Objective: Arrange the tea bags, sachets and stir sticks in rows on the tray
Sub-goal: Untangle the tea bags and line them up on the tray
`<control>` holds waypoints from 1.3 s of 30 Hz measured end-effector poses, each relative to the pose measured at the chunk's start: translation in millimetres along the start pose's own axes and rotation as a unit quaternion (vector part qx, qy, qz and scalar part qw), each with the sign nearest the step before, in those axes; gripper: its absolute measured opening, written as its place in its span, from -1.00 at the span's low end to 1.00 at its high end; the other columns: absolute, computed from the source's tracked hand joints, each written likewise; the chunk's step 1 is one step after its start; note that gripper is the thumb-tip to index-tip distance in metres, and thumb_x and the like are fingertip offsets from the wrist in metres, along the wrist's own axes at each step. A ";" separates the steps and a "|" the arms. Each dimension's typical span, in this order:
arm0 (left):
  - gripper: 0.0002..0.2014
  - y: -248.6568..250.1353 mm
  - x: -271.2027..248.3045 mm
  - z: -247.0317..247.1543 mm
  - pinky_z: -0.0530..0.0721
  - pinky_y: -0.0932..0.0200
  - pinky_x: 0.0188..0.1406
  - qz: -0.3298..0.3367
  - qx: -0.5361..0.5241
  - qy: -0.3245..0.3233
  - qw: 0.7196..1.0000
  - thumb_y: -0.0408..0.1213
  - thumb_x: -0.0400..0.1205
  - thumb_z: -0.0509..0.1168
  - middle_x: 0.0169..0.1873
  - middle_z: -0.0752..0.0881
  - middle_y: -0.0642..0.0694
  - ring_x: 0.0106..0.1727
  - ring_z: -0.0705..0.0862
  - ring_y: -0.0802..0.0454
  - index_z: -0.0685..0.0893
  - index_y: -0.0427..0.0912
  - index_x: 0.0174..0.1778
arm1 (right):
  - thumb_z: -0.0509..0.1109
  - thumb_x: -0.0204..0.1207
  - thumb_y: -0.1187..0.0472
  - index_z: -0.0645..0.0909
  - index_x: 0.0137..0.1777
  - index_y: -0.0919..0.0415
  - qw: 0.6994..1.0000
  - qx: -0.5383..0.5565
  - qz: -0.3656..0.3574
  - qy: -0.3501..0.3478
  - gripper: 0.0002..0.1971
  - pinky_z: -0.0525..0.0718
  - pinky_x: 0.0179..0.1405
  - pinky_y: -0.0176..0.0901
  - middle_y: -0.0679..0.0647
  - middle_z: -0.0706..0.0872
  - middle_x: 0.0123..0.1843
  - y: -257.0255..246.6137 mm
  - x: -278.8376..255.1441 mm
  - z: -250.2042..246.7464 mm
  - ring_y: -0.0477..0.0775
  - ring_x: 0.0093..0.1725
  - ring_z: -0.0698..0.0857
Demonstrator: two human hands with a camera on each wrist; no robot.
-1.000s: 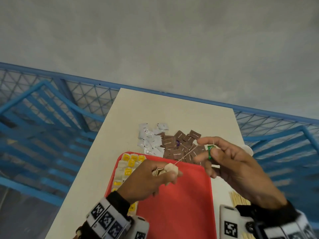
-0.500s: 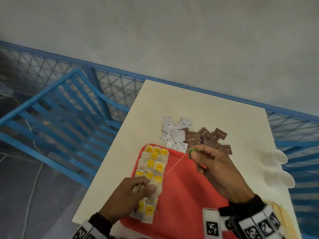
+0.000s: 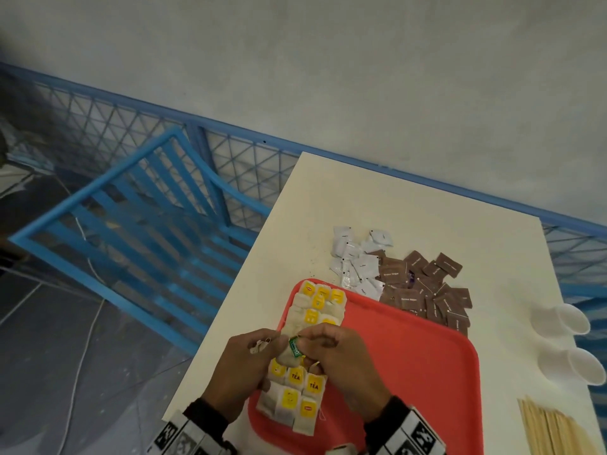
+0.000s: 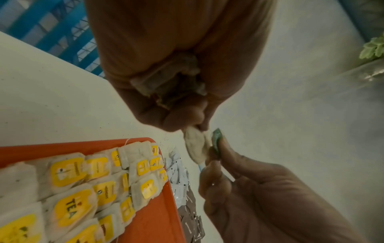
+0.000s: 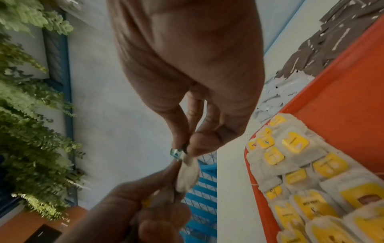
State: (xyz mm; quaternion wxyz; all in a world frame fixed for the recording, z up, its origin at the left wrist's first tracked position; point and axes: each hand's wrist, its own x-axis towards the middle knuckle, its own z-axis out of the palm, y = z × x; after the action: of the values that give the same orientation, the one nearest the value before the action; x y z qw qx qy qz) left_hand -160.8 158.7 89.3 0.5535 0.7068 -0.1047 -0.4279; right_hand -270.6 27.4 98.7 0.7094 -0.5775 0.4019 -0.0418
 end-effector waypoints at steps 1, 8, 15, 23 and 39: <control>-0.80 1.3 0.2 -1.6 0.37 0.27 -0.67 -0.003 -0.009 0.001 1.000 -0.24 0.67 0.38 -0.67 0.52 0.03 -0.67 0.39 0.07 0.82 -0.28 -0.13 | 0.55 0.49 0.32 0.77 -0.14 0.25 1.000 0.002 0.000 0.012 -0.98 0.56 -0.41 -0.19 0.08 0.72 -0.36 0.1 1.9 3.6 -0.04 -0.41 0.64; -0.94 16.7 9.0 -8.6 0.42 0.29 -0.68 0.018 -0.078 -0.016 0.997 -0.36 0.56 0.48 -0.55 0.63 -0.06 -0.67 0.40 0.13 0.84 -0.24 -0.11 | 0.61 0.43 0.25 0.72 -0.18 0.28 0.998 0.035 -0.002 0.059 -0.87 0.56 -0.42 -0.30 0.05 0.72 -0.33 -10.4 14.8 22.3 -0.07 -0.36 0.63; -0.86 46.1 35.3 -16.6 0.45 0.32 -0.69 0.064 -0.057 -0.026 0.996 -0.32 0.57 0.49 -0.53 0.59 -0.04 -0.58 0.37 0.05 0.77 -0.17 0.03 | 0.57 0.47 0.26 0.76 -0.15 0.22 1.000 -0.008 -0.027 -0.006 -0.94 0.46 -0.50 -0.30 -0.04 0.68 -0.40 -53.8 31.2 3.5 -0.13 -0.47 0.56; -0.87 9.9 35.6 -52.4 0.55 0.19 -0.51 0.008 -0.012 0.016 1.000 -0.22 0.64 0.42 -0.10 0.87 -0.12 -0.59 0.40 0.10 0.75 -0.08 0.08 | 0.48 0.52 0.31 0.52 -0.40 0.25 0.988 -0.120 0.062 0.076 -0.71 0.51 -0.47 -0.16 0.13 0.52 -0.44 24.5 55.3 9.5 0.04 -0.44 0.49; -0.35 10.5 31.9 -73.5 0.55 0.27 -0.70 -0.161 -0.297 -0.021 0.941 0.24 0.59 0.16 -0.15 0.81 -0.23 -0.59 0.51 0.11 0.67 -0.33 0.20 | 0.40 0.46 -0.08 0.42 -0.11 0.03 0.915 -0.362 0.052 0.169 -0.75 0.63 -0.22 0.00 0.01 0.68 -0.15 67.1 89.2 46.6 0.14 -0.15 0.68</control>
State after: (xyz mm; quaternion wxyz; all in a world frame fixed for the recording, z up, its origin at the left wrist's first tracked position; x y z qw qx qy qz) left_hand -84.9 186.0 84.4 0.6596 0.5086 0.1304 -0.5378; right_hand -208.9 39.4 -4.6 0.3743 -0.7573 0.5331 0.0466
